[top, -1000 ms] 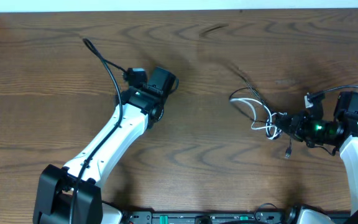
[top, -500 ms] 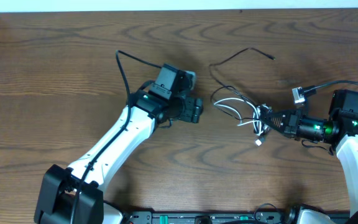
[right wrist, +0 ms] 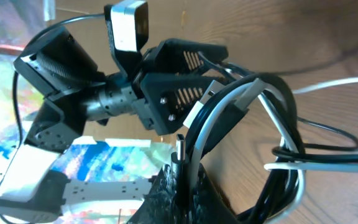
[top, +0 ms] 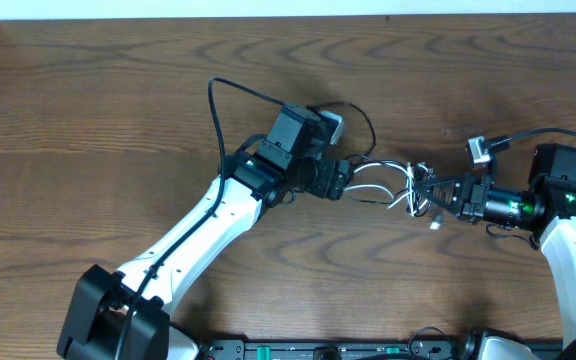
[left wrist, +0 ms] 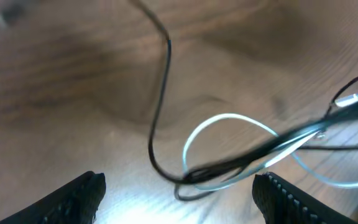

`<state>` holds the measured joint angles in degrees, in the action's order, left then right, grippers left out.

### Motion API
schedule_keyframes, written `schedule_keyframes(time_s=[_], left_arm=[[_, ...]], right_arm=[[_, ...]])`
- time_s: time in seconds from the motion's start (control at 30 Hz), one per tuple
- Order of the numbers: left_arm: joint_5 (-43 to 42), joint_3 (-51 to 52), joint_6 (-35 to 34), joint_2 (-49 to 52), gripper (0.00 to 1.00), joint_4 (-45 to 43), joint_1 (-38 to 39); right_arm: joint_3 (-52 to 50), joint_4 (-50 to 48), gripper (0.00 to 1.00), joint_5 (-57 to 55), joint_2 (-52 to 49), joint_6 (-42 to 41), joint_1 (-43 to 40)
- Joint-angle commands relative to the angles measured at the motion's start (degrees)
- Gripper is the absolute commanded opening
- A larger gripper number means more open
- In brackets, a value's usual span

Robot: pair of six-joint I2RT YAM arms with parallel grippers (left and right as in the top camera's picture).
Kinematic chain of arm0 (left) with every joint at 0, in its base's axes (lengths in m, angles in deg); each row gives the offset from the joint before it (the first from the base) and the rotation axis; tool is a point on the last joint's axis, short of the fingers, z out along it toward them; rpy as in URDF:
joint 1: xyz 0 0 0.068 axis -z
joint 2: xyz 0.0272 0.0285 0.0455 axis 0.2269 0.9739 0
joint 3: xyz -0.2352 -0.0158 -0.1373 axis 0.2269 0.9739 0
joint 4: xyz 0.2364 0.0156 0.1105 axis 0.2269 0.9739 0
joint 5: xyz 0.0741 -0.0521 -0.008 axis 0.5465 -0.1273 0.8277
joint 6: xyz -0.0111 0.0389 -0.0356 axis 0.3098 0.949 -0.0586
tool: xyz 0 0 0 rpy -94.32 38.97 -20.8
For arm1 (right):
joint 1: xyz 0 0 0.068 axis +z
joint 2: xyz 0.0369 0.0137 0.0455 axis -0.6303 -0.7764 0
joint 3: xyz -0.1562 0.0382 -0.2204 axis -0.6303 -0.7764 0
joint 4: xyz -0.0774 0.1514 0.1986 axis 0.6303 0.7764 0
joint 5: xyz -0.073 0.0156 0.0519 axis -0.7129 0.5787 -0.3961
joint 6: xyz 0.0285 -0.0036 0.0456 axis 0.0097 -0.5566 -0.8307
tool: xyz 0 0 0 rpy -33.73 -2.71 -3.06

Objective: Untangle cables

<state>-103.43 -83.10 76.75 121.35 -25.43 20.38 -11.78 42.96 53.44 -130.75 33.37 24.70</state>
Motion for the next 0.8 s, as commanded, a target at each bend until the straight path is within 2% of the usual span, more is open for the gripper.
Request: schedule_keyframes(time_s=[0.0,0.3,0.47,0.63,0.77], left_arm=[[-0.5,0.1,0.4,0.5,0.80,-2.3,0.3],[0.3,0.2,0.4,0.7,0.80,-1.6,5.4],[10.1,0.2,0.4,1.0,0.80,-2.0,8.2],[13.3,0.2,-0.6,2.4,0.80,-3.8,9.1],[19.7,0.2,-2.9,5.0,0.77,-4.3,9.1]], right_arm=[[0.0,0.0,0.01,5.1,0.0,1.0,0.2],[0.0,-0.8,0.01,6.0,0.0,1.0,0.2],[0.0,-0.9,0.01,7.5,0.0,1.0,0.2],[0.0,-0.9,0.01,7.5,0.0,1.0,0.2],[0.0,-0.8,0.01,7.5,0.0,1.0,0.2]])
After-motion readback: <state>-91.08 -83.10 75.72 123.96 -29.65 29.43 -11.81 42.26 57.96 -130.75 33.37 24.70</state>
